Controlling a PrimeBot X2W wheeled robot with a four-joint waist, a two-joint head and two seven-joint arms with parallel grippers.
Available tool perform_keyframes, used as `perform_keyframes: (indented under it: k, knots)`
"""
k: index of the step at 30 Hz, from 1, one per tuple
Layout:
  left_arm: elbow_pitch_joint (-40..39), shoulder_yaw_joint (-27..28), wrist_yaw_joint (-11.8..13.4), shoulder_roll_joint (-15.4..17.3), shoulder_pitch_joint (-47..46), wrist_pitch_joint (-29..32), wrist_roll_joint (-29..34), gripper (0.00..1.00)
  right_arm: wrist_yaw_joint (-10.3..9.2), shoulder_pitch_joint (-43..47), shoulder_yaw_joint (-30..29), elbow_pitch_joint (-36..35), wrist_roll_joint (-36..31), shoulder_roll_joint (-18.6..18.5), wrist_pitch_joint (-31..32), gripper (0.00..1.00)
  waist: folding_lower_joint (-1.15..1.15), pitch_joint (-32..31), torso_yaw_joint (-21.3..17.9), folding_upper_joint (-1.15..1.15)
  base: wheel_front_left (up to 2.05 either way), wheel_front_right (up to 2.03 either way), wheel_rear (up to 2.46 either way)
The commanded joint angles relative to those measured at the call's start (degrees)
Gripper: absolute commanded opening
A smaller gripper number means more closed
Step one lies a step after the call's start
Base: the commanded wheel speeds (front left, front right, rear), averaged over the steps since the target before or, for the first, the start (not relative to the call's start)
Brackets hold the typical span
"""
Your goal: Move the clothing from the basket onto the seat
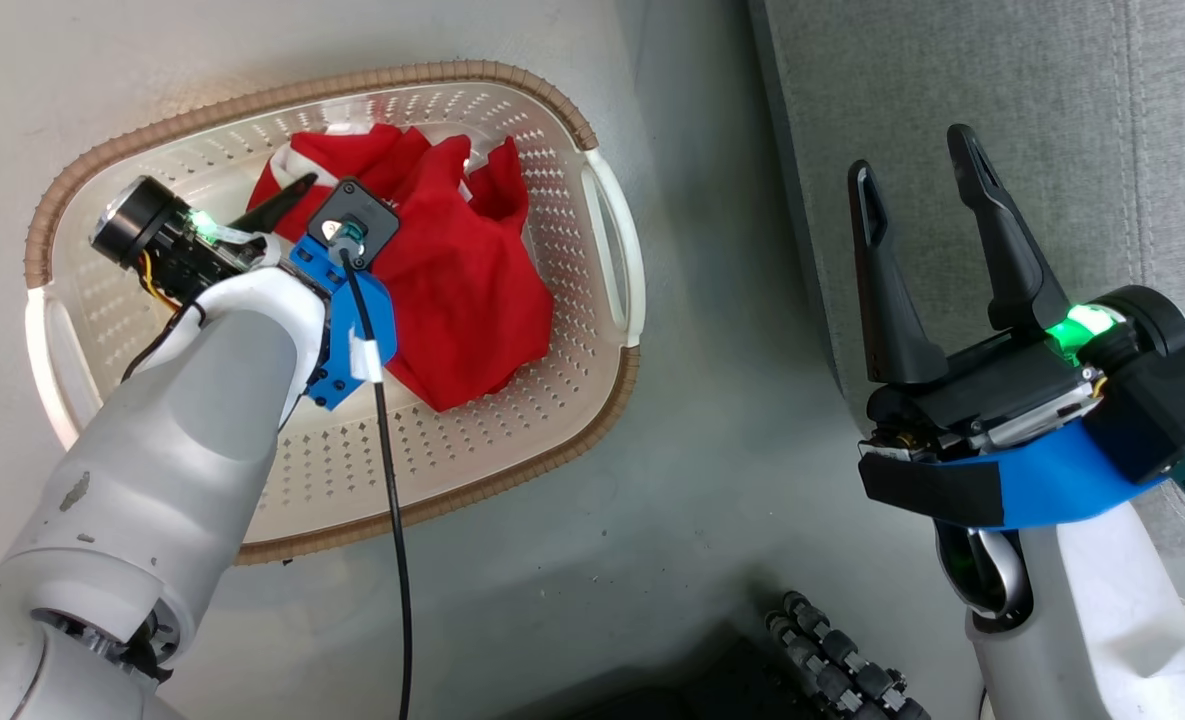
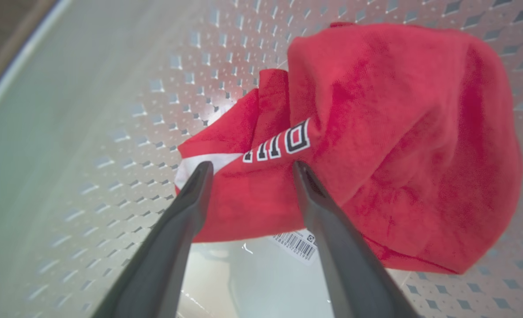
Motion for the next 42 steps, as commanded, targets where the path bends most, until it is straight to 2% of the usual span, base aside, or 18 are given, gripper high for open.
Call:
perform_keyframes:
  k: [1, 7, 14, 24, 27, 31, 37, 42]
  knots:
    - [0.1, -0.6, -0.6, 0.3, -0.9, 1.5, 0.3, 1.00, 0.01, 0.4, 0.1, -0.4, 0.2, 0.0, -0.3, 1.00, 0.00, -0.2, -0.2, 0.00, 0.00, 0.00, 0.00]
    - [0.3, -3.1, -2.3, 0.5, -0.6, 6.6, -0.4, 1.00, 0.01, 1.7, -0.3, -1.0, 0.0, 0.0, -0.3, 1.00, 0.00, -0.4, -0.5, 0.00, 0.00, 0.00, 0.00]
    - [-1.5, -6.8, -2.4, 0.5, 0.7, 9.2, -2.2, 1.00, 0.01, 2.4, -0.3, -1.4, 0.4, 0.0, -0.3, 1.00, 0.00, -0.2, -0.5, 0.00, 0.00, 0.00, 0.00]
    - [-3.6, -11.2, -2.3, -0.5, -0.1, 7.5, -4.2, 1.00, 0.01, 3.1, -0.6, -1.9, 0.7, 0.0, -0.3, 1.00, 0.00, -0.3, -0.6, 0.00, 0.00, 0.00, 0.00]
    - [-2.9, -11.9, -2.2, -0.5, -0.8, 6.7, -3.5, 1.00, 0.01, 3.5, -0.6, -2.1, 0.6, 0.0, -0.3, 1.00, 0.00, -0.4, -0.6, 0.00, 0.02, 0.02, 0.02]
    - [-2.2, -12.4, -0.4, -0.8, -1.6, 4.8, -2.8, 1.00, 0.01, 3.9, -0.6, -2.3, 0.4, 0.0, -0.3, 1.00, 0.00, -0.4, -0.6, 0.00, 0.00, 0.00, 0.00]
    - [-1.3, -13.1, -0.7, -0.9, -2.6, 4.3, -2.0, 1.00, 0.01, 4.1, -0.1, -2.4, 1.0, 0.0, -0.3, 1.00, 0.00, -0.5, -0.8, 0.00, 0.00, 0.00, 0.00]
    - [-0.7, -14.2, 0.0, -1.0, -3.2, 3.4, 0.0, 1.00, 0.01, 4.3, 0.1, -2.5, 1.1, 0.0, -0.3, 1.00, 0.00, -0.6, -0.9, 0.00, 0.01, 0.01, 0.01]
